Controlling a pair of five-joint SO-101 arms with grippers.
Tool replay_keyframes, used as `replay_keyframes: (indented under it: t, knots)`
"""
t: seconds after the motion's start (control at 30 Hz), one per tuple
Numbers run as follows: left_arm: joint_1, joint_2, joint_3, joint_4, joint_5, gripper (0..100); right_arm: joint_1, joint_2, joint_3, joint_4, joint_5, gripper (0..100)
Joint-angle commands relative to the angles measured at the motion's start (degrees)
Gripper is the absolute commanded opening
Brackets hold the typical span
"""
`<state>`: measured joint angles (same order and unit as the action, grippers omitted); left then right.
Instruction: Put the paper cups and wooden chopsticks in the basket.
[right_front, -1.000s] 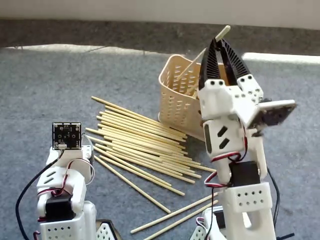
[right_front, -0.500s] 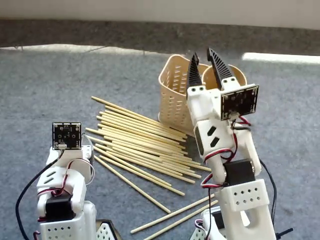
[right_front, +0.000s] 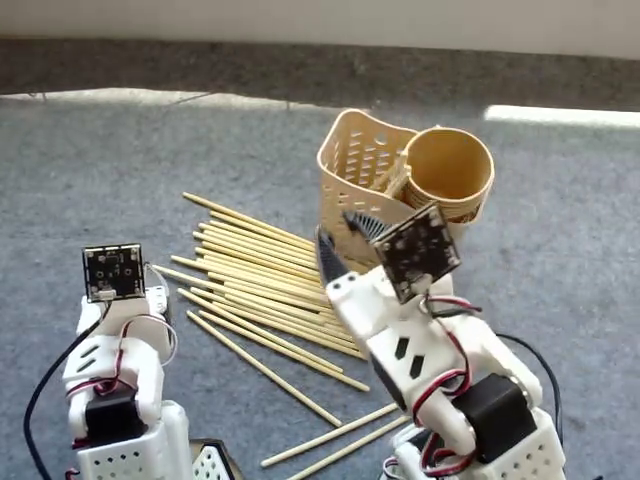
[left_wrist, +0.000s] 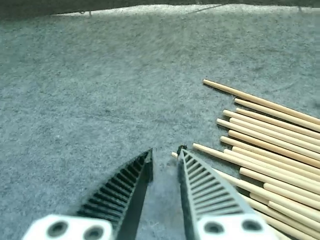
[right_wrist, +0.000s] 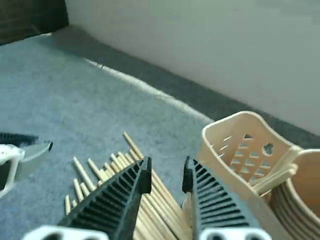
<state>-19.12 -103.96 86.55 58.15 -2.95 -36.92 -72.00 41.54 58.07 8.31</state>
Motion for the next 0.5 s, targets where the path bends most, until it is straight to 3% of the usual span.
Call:
replay_keyframes:
  t: [0.0, 0.2, 0.33, 0.47]
  knots:
    - [-1.63, -0.22, -0.13, -1.76, 0.18, 10, -4.97, -0.84, -3.12, 7.69, 1.05, 11.6]
    - [-5.85, -0.22, -0.66, -1.85, 0.53, 10, -12.62, -0.75, -1.98, 17.63, 5.19, 11.6]
    - [-8.40, -0.22, -0.31, -3.78, 0.62, 10, -13.76, -0.75, 5.14, 17.63, 7.91, 11.6]
    - [-8.84, -0.13, -0.31, -4.13, 2.73, 10, -19.47, -0.75, 13.05, 16.75, 7.91, 11.6]
